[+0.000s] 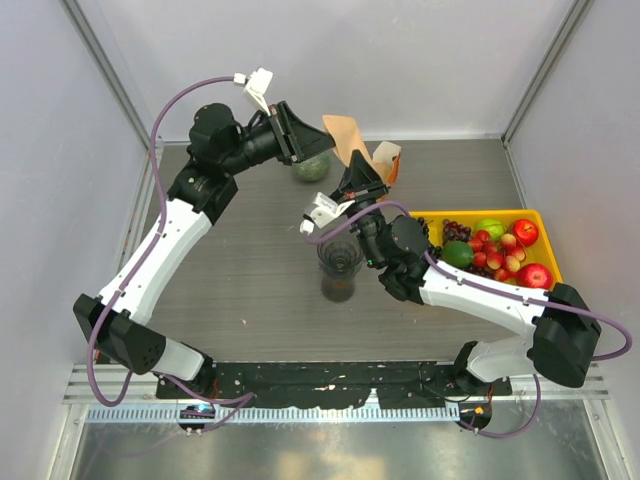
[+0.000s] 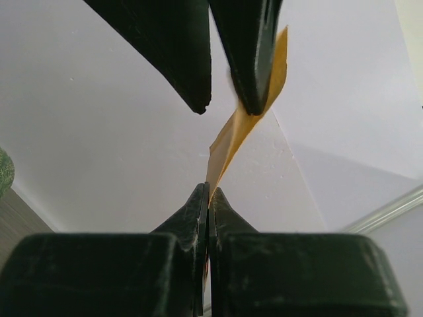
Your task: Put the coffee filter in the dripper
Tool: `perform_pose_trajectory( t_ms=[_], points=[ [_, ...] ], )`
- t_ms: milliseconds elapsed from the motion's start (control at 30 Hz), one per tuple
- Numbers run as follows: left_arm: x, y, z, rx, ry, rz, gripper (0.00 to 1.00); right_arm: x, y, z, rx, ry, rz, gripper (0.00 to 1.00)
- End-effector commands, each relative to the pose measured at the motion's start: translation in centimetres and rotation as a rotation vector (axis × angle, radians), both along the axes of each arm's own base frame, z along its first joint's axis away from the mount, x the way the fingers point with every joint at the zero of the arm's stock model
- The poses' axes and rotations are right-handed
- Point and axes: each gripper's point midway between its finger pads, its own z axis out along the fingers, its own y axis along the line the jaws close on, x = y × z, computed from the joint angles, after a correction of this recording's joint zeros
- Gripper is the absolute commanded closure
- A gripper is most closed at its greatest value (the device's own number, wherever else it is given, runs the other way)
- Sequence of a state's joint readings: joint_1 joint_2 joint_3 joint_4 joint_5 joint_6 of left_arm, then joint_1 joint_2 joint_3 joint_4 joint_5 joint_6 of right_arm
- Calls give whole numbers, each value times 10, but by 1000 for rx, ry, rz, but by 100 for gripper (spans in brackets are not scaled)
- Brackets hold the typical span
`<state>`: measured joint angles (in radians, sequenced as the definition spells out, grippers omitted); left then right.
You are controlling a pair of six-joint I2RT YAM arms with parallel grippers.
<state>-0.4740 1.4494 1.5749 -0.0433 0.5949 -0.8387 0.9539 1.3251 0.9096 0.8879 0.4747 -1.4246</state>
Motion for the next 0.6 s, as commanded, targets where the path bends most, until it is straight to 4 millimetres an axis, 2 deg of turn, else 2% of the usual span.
perform_pose_trajectory(
  t_ms=[0, 100, 267, 433, 567],
  points=[
    [-1, 4, 6, 11, -20, 29, 64, -3, -6, 29, 50, -52, -23, 95],
    [1, 5, 1, 27, -16, 51, 64, -2, -5, 30, 47, -53, -26, 95],
    [0, 5, 1, 24, -19, 54, 70, -2, -3, 29, 33, -57, -22, 95],
    [-10, 3, 11, -31, -57, 14, 55, -1, -5, 24, 22, -39, -31, 95],
    [-12, 5, 12, -41, -70, 15, 54, -2, -6, 22, 22, -33, -31, 95]
  ],
)
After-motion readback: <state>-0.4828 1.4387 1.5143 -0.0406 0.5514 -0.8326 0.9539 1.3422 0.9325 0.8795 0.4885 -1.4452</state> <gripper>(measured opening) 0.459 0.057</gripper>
